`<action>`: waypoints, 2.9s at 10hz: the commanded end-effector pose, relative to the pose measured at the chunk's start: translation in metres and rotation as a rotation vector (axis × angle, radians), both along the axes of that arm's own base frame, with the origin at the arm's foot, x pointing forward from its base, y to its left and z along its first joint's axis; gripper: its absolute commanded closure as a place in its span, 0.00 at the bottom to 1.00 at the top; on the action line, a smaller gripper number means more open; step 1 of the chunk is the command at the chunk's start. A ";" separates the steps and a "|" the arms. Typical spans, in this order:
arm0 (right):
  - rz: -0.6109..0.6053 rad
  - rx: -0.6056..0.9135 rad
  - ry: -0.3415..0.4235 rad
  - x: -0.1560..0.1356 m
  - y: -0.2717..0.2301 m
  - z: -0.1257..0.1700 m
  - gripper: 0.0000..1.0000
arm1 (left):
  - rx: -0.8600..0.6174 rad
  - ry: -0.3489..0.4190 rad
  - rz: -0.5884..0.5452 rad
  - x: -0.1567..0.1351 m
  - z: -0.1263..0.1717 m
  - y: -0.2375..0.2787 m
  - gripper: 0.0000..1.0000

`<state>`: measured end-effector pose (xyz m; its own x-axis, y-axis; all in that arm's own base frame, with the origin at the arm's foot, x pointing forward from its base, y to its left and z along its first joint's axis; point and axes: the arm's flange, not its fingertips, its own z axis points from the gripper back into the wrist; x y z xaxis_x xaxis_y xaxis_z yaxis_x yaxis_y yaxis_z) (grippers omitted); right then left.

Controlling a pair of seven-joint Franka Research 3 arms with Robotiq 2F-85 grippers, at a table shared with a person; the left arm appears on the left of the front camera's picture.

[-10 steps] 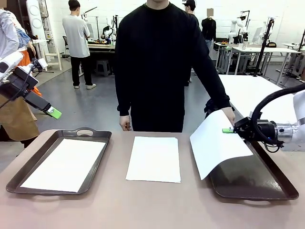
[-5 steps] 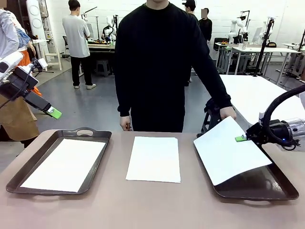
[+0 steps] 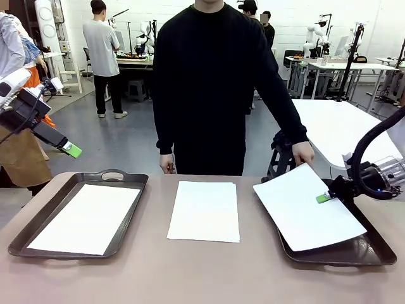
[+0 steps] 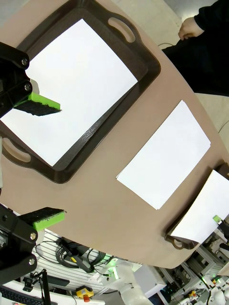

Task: Sort the A4 documents.
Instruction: Place the A4 Paper in the designated Handle tray.

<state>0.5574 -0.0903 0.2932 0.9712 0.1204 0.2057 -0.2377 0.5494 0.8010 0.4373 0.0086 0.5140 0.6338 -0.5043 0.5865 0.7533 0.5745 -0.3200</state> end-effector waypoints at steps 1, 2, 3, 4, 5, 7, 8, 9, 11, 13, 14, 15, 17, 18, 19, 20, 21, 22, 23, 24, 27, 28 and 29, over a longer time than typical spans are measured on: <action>-0.045 -0.096 -0.063 -0.017 0.001 0.003 0.99 | 0.001 -0.004 -0.010 0.000 0.000 -0.001 0.00; -0.095 -0.119 -0.074 -0.018 -0.005 0.001 0.99 | 0.001 -0.004 -0.010 0.000 0.000 -0.001 0.00; -0.128 -0.137 -0.078 -0.020 -0.008 0.000 0.99 | 0.001 -0.004 -0.010 0.000 0.000 -0.001 0.00; -0.134 -0.147 -0.081 -0.021 -0.009 0.000 0.99 | 0.001 -0.004 -0.010 0.000 0.000 -0.001 0.00; -0.140 -0.163 -0.087 -0.022 -0.009 0.000 0.99 | 0.001 -0.004 -0.010 0.000 0.000 -0.001 0.00; -0.147 -0.167 -0.090 -0.020 -0.006 0.001 0.99 | 0.001 -0.004 -0.010 0.000 0.000 -0.001 0.00; -0.141 -0.166 -0.087 -0.018 -0.004 0.001 0.99 | 0.001 -0.004 -0.010 0.000 0.000 -0.001 0.00; -0.143 -0.170 -0.089 -0.017 -0.002 0.003 0.99 | 0.001 -0.004 -0.010 0.000 0.000 -0.001 0.00; -0.165 -0.190 -0.084 -0.015 -0.004 0.005 0.99 | 0.001 -0.004 -0.010 0.000 0.000 -0.001 0.00; -0.180 -0.215 -0.071 -0.015 -0.006 0.006 0.94 | 0.001 -0.004 -0.010 0.000 0.000 -0.001 0.00; -0.182 -0.222 -0.066 -0.015 -0.007 0.008 0.83 | 0.001 -0.004 -0.010 0.000 0.000 -0.001 0.00; -0.180 -0.233 -0.063 -0.016 -0.008 0.010 0.76 | 0.001 -0.004 -0.010 0.000 0.000 -0.001 0.00; -0.156 -0.266 -0.047 -0.018 -0.007 0.018 0.57 | 0.001 -0.004 -0.010 0.000 0.000 -0.001 0.00; -0.140 -0.290 -0.048 -0.018 -0.006 0.025 0.46 | 0.001 -0.004 -0.010 0.000 0.000 -0.001 0.00; -0.127 -0.316 -0.050 -0.018 -0.005 0.031 0.38 | 0.001 -0.004 -0.010 0.000 0.000 -0.001 0.00; -0.115 -0.360 -0.059 -0.016 -0.006 0.036 0.27 | 0.001 -0.004 -0.010 0.000 0.000 -0.001 0.00; -0.118 -0.397 -0.076 -0.015 -0.009 0.043 0.19 | 0.001 -0.004 -0.010 0.000 0.000 -0.001 0.00; -0.125 -0.419 -0.094 -0.013 -0.013 0.051 0.07 | 0.001 -0.004 -0.010 0.000 0.000 -0.001 0.00; -0.130 -0.431 -0.098 -0.012 -0.015 0.055 0.00 | 0.001 -0.004 -0.010 0.000 0.000 -0.001 0.00; -0.130 -0.439 -0.100 -0.012 -0.015 0.057 0.00 | 0.001 -0.004 -0.010 0.000 0.000 -0.001 0.00; -0.112 -0.429 -0.105 -0.014 -0.011 0.059 0.00 | 0.001 -0.004 -0.010 0.000 0.000 -0.001 0.00; -0.116 -0.412 -0.119 -0.010 -0.018 0.058 0.00 | 0.001 -0.004 -0.010 0.000 0.000 -0.001 0.00; -0.116 -0.412 -0.119 -0.010 -0.018 0.058 0.00 | 0.001 -0.004 -0.010 0.000 0.000 -0.001 0.00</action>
